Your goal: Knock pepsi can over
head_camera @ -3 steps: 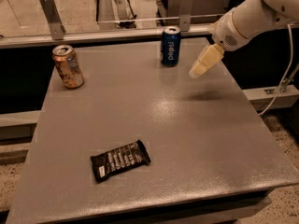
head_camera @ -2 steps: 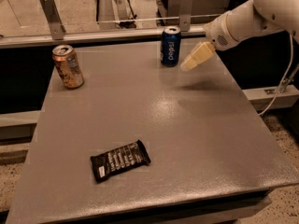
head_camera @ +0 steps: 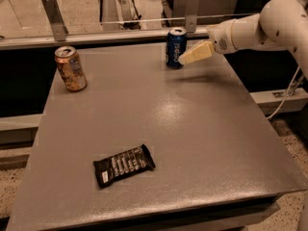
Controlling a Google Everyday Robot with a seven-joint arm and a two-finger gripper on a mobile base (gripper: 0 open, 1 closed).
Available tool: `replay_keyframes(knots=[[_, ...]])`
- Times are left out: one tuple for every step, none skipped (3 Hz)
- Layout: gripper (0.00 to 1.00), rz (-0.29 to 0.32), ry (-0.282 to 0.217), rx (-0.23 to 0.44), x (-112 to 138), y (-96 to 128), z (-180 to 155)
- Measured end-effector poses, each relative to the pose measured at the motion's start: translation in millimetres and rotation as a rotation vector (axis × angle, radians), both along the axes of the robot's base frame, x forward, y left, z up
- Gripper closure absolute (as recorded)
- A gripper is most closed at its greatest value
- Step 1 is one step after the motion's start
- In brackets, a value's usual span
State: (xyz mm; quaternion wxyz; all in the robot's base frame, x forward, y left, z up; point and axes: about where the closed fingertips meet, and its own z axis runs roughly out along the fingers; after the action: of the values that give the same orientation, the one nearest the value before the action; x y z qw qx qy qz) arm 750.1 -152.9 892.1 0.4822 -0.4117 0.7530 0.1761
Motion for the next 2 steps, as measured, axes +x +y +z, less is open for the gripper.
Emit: replay_keyframes(knots=[[0.0, 0.008, -0.024, 0.135, 14.6, 10.9, -1.2], [0.0, 0.047, -0.002, 0.212, 20.1, 30.3, 0.1]])
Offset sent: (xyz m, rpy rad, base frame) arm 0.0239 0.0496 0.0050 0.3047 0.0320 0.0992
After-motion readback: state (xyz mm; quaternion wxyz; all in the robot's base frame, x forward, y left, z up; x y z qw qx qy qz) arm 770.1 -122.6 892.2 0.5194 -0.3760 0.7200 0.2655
